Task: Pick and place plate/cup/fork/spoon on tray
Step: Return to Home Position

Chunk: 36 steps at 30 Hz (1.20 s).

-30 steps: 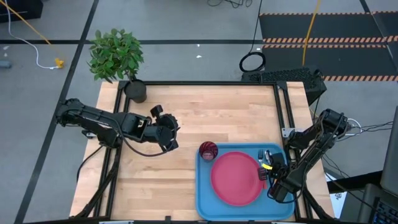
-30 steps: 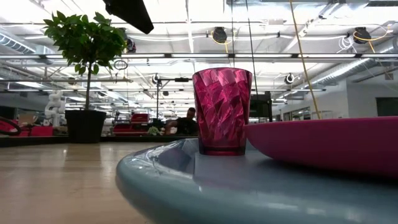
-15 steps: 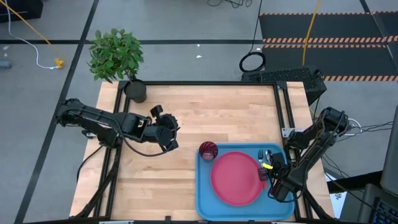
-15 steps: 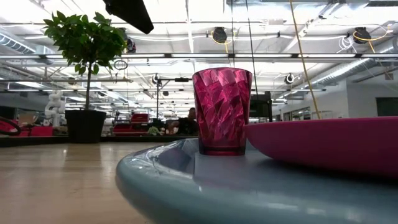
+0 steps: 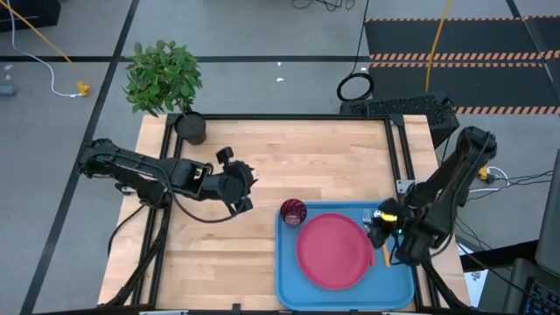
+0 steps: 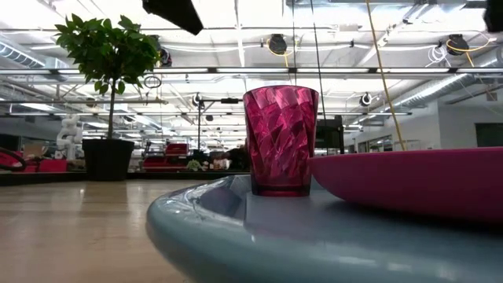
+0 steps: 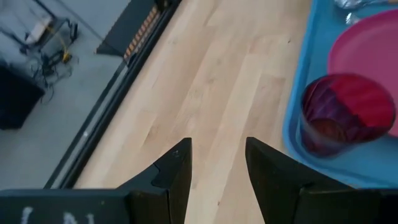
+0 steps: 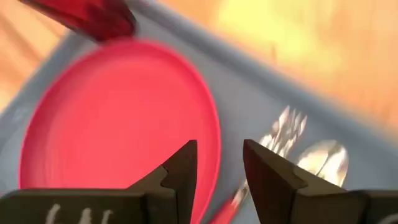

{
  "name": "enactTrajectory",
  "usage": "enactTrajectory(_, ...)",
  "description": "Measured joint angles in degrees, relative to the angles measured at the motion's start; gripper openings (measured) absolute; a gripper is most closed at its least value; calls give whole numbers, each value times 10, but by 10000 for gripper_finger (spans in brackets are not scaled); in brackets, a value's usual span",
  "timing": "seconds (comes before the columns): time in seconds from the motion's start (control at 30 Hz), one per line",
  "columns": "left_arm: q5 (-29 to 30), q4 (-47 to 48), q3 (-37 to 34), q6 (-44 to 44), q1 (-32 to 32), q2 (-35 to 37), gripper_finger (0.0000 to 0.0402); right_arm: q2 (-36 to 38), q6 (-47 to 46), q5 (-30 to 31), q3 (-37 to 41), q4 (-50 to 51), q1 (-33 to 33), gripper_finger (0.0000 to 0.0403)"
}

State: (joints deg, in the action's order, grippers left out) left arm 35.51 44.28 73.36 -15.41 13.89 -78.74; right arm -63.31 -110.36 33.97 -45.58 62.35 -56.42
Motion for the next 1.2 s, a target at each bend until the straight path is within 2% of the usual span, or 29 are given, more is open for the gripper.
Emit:
enactTrajectory(0.17,0,-42,0,67,-4,0,152,78,212,116,0,30,35,121)
enactTrajectory(0.33,0,-16,0,60,-3,0,152,141,435,232,0,-21,82,117)
enactTrajectory(0.4,7,27,0,31,3,0,152,163,524,253,0,-53,104,106)
enactTrajectory(0.5,47,100,-1,-23,10,5,152,188,643,266,0,-104,141,77)
enactTrajectory(0.63,102,116,-34,-53,4,14,152,212,824,275,20,-228,196,23)
enactTrajectory(0.7,111,99,-51,-52,-8,17,152,222,942,247,40,-328,228,6)
enactTrajectory(0.77,110,76,-67,-31,-22,19,152,229,1042,175,65,-424,264,7)
enactTrajectory(0.9,81,-11,-100,53,-55,21,152,239,1161,43,114,-566,344,3)
enactTrajectory(1.07,-40,-197,-169,197,-113,27,152,242,1202,-94,167,-628,463,1)
enactTrajectory(1.2,-112,-288,-224,243,-155,35,152,243,1192,-200,189,-635,538,1)
